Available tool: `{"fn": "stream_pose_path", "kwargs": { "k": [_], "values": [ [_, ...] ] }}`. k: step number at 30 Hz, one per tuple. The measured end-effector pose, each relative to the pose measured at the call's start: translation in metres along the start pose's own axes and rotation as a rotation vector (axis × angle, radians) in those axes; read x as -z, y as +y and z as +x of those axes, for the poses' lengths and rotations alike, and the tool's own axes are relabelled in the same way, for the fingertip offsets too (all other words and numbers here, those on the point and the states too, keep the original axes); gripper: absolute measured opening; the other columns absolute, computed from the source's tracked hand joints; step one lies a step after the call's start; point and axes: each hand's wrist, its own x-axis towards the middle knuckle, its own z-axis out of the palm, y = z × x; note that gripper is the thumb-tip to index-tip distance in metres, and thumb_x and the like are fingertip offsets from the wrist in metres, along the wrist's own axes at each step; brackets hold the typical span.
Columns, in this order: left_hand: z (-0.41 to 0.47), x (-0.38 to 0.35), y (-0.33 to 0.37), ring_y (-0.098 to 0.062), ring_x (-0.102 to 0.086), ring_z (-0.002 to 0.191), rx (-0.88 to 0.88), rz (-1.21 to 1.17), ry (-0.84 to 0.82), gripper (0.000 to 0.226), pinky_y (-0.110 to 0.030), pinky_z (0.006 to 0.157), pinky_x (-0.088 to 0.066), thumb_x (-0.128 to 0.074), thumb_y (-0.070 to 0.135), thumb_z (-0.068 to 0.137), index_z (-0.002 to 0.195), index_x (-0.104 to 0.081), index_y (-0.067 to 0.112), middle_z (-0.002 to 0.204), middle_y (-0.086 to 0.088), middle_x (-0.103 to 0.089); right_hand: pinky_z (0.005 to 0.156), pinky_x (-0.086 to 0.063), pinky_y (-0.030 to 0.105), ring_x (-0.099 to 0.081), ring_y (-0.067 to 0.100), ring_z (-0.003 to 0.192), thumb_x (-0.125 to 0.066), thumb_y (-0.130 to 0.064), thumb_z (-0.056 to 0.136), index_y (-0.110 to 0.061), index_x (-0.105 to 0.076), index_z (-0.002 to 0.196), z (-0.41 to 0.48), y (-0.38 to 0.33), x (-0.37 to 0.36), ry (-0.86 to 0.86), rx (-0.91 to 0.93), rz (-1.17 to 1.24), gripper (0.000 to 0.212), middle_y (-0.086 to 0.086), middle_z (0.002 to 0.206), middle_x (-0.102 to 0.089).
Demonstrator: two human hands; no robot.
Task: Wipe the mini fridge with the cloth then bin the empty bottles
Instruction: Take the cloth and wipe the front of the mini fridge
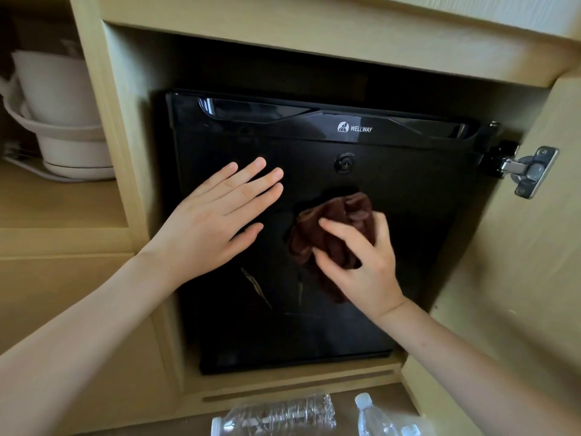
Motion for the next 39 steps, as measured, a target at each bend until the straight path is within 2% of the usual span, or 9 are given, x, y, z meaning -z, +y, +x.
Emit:
{"fn": "stream_pose_path", "kwargs": {
  "k": [7,11,14,17,22,29,32,35,39],
  "values": [
    [-0.001,-0.003,0.002,-0.024,-0.025,0.151,0.013,-0.041,0.023,0.051,-0.039,0.124,-0.015,-0.053,0.021,0.099,0.147,-0.045,0.009,0.158,-0.004,-0.034,0.100,-0.044,0.024,-0.050,0.008,0.113,-0.080,-0.010,0.082,-0.004,-0.072,0.114,0.028,0.001,-0.003,0.176,0.033,-0.014,0.033,0.010,0.118,-0.045],
    [-0.001,-0.005,0.004,-0.025,-0.028,0.149,0.035,-0.055,0.040,0.050,-0.039,0.124,-0.016,-0.054,0.020,0.098,0.145,-0.047,0.009,0.156,-0.004,-0.036,0.100,-0.048,0.029,-0.055,0.017,0.117,-0.077,-0.012,0.086,-0.004,-0.072,0.118,-0.024,0.008,-0.014,-0.047,0.080,0.003,0.033,0.016,0.121,-0.049],
    [-0.001,-0.003,0.005,-0.025,-0.029,0.149,0.040,-0.066,0.038,0.050,-0.040,0.124,-0.018,-0.054,0.020,0.098,0.145,-0.048,0.009,0.156,-0.004,-0.038,0.082,-0.057,0.037,-0.064,0.030,0.100,-0.075,-0.011,0.087,-0.006,-0.072,0.119,-0.061,0.017,-0.012,-0.290,0.168,-0.083,0.033,0.019,0.116,-0.056],
    [-0.001,-0.001,0.004,-0.024,-0.028,0.149,0.039,-0.061,0.020,0.051,-0.040,0.124,-0.018,-0.055,0.021,0.098,0.147,-0.045,0.009,0.157,-0.003,-0.037,0.073,-0.059,0.038,-0.065,0.031,0.094,-0.076,-0.012,0.086,-0.009,-0.073,0.119,-0.063,0.019,-0.006,-0.372,0.172,-0.123,0.034,0.021,0.109,-0.061],
    [0.000,0.002,0.002,-0.025,-0.027,0.149,0.003,-0.033,0.008,0.051,-0.040,0.124,-0.017,-0.054,0.022,0.099,0.147,-0.045,0.009,0.157,-0.004,-0.036,0.103,-0.043,0.021,-0.056,0.016,0.109,-0.077,-0.015,0.085,-0.010,-0.073,0.117,-0.015,0.008,0.005,-0.115,0.049,-0.030,0.033,0.006,0.118,-0.044],
    [0.000,0.004,0.000,-0.026,-0.028,0.149,-0.001,-0.074,-0.001,0.049,-0.040,0.124,-0.018,-0.054,0.019,0.099,0.145,-0.046,0.006,0.155,-0.007,-0.039,0.102,-0.043,0.023,-0.047,0.006,0.116,-0.078,-0.011,0.083,-0.006,-0.072,0.116,0.021,0.002,-0.002,0.082,0.069,-0.046,0.033,0.016,0.117,-0.048],
    [-0.002,0.000,0.003,-0.025,-0.026,0.149,0.023,-0.073,0.012,0.049,-0.037,0.125,-0.014,-0.054,0.017,0.099,0.146,-0.045,0.006,0.156,-0.006,-0.037,0.099,-0.048,0.028,-0.054,0.015,0.116,-0.075,-0.013,0.088,-0.003,-0.072,0.119,-0.007,0.002,-0.017,-0.036,0.146,-0.039,0.033,0.017,0.121,-0.049],
    [-0.004,-0.003,0.008,-0.026,-0.029,0.148,0.052,-0.074,0.037,0.049,-0.037,0.124,-0.017,-0.056,0.013,0.098,0.145,-0.046,0.005,0.155,-0.007,-0.039,0.077,-0.057,0.039,-0.064,0.034,0.094,-0.073,-0.014,0.088,-0.004,-0.073,0.119,-0.038,0.007,-0.023,-0.270,0.288,-0.132,0.032,0.025,0.111,-0.060],
    [-0.003,0.005,0.005,-0.024,-0.028,0.149,0.018,-0.029,-0.021,0.050,-0.037,0.124,-0.019,-0.056,0.016,0.099,0.147,-0.044,0.007,0.156,-0.007,-0.039,0.068,-0.059,0.037,-0.065,0.031,0.091,-0.070,-0.018,0.090,-0.008,-0.072,0.122,-0.044,0.010,-0.014,-0.463,0.339,-0.170,0.034,0.023,0.108,-0.063]
  ]
}}
